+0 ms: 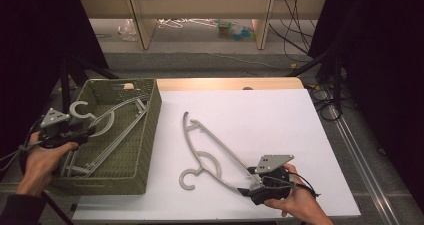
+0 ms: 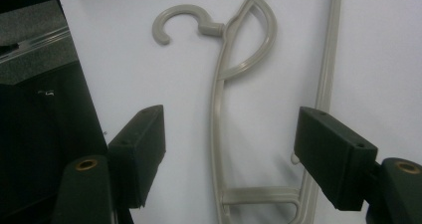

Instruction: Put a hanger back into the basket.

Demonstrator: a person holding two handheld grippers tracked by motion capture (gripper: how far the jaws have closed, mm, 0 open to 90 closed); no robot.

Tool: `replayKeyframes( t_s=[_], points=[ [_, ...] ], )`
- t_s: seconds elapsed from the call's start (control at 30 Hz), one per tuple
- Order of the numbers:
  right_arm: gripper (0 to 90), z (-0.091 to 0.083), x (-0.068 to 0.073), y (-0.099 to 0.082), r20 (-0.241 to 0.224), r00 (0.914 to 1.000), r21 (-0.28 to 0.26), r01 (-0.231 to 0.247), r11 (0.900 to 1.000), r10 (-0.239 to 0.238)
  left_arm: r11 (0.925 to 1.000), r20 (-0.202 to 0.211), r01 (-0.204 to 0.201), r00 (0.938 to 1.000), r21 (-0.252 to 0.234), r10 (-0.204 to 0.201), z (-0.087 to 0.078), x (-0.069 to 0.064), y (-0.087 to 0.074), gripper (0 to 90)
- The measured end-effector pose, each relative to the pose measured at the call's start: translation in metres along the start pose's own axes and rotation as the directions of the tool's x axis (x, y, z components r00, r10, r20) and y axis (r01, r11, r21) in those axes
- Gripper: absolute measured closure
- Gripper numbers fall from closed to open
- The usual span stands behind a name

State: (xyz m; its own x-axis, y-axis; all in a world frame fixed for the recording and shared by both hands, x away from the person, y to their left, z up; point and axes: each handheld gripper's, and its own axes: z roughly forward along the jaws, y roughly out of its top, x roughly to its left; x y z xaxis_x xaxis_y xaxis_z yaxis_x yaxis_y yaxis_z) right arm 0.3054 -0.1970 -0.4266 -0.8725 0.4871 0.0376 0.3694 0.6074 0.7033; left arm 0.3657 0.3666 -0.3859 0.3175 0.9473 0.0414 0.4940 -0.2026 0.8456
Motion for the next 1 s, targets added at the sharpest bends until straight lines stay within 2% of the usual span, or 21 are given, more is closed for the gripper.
replayKeyframes(
  t_s=[0.07,0.13,0.17,0.27,0.33,0.43,0.5,0.53,0.6,0.7,0.73,0.77,0.8,0.83,0.9,0.93,0.97,1.0],
  points=[
    [28.4,0.002,0.001,-0.001,0.01,0.9999,-0.011,-0.007,0.9999,0.007,0.9995,0.014,0.007,0.9999,-0.032,-0.006,-0.009,-0.009,-0.001,43.7],
    [28.1,0.001,0.001,0.0,0.002,1.0,0.003,-0.005,1.0,0.005,0.9974,0.058,0.009,0.9983,-0.072,-0.004,-0.018,-0.02,-0.001,39.5],
    [27.8,0.002,0.002,0.0,-0.002,1.0,0.006,-0.006,1.0,0.006,0.9947,0.078,0.023,0.9969,-0.1,-0.015,-0.023,-0.028,-0.001,37.8],
    [24.8,0.004,0.002,0.0,0.009,0.9999,0.005,-0.01,0.9999,0.01,0.9848,0.173,0.058,0.9845,-0.164,-0.03,-0.027,-0.046,-0.004,33.3],
    [24.9,0.004,0.003,0.0,0.007,0.9999,0.011,-0.007,0.9999,0.007,0.9831,0.199,0.05,0.9799,-0.176,-0.015,-0.027,-0.059,-0.005,29.6],
    [24.0,0.005,0.003,0.0,0.009,0.9999,0.007,-0.009,0.9999,0.009,0.9756,0.237,0.065,0.9714,-0.21,-0.013,-0.028,-0.078,-0.005,26.3],
    [22.8,0.007,0.003,-0.001,0.019,0.9997,-0.01,-0.014,0.9999,0.014,0.9736,0.253,0.073,0.9674,-0.216,-0.016,-0.029,-0.089,-0.005,23.3],
    [22.6,0.008,0.003,-0.001,0.019,0.9997,-0.011,-0.014,0.9998,0.014,0.9698,0.271,0.082,0.9625,-0.23,-0.018,-0.029,-0.097,-0.005,22.6],
    [22.1,0.008,0.003,-0.001,0.005,0.9998,0.001,-0.017,0.9999,0.017,0.9666,0.292,0.07,0.9564,-0.246,0.005,-0.029,-0.11,-0.005,21.3],
    [20.7,0.009,0.003,-0.001,0.012,0.9996,-0.001,-0.027,0.9996,0.027,0.9631,0.325,0.044,0.9447,-0.266,0.047,-0.03,-0.128,-0.005,19.6],
    [20.6,0.009,0.003,-0.002,0.009,0.9996,0.001,-0.027,0.9996,0.027,0.9635,0.332,0.042,0.942,-0.264,0.05,-0.031,-0.137,-0.005,19.6],
    [20.0,0.009,0.003,-0.002,0.01,0.9995,-0.003,-0.031,0.9995,0.031,0.9628,0.336,0.01,0.9378,-0.27,0.085,-0.03,-0.142,-0.006,19.5],
    [19.5,0.009,0.002,-0.002,0.007,0.9996,-0.009,-0.028,0.9996,0.028,0.9627,0.343,-0.001,0.9342,-0.271,0.097,-0.03,-0.147,-0.006,19.5],
    [19.3,0.009,0.002,-0.002,0.007,0.9996,-0.011,-0.028,0.9995,0.028,0.9611,0.348,-0.018,0.9301,-0.276,0.117,-0.03,-0.151,-0.007,19.5],
    [18.0,0.01,0.001,-0.003,0.009,0.9997,-0.013,-0.023,0.9997,0.023,0.9573,0.368,-0.027,0.9195,-0.288,0.137,-0.029,-0.164,-0.01,19.5],
    [17.8,0.01,0.001,-0.004,0.007,0.9996,-0.016,-0.028,0.9995,0.028,0.9561,0.376,-0.031,0.9151,-0.291,0.144,-0.029,-0.168,-0.011,19.5],
    [17.8,0.009,0.001,-0.004,0.007,0.9994,-0.01,-0.033,0.9994,0.033,0.9512,0.385,-0.035,0.9093,-0.306,0.158,-0.028,-0.171,-0.011,19.5],
    [17.6,0.009,0.001,-0.004,0.002,0.9993,-0.009,-0.037,0.9993,0.037,0.9505,0.393,-0.036,0.9053,-0.308,0.162,-0.028,-0.175,-0.013,19.5]
  ],
)
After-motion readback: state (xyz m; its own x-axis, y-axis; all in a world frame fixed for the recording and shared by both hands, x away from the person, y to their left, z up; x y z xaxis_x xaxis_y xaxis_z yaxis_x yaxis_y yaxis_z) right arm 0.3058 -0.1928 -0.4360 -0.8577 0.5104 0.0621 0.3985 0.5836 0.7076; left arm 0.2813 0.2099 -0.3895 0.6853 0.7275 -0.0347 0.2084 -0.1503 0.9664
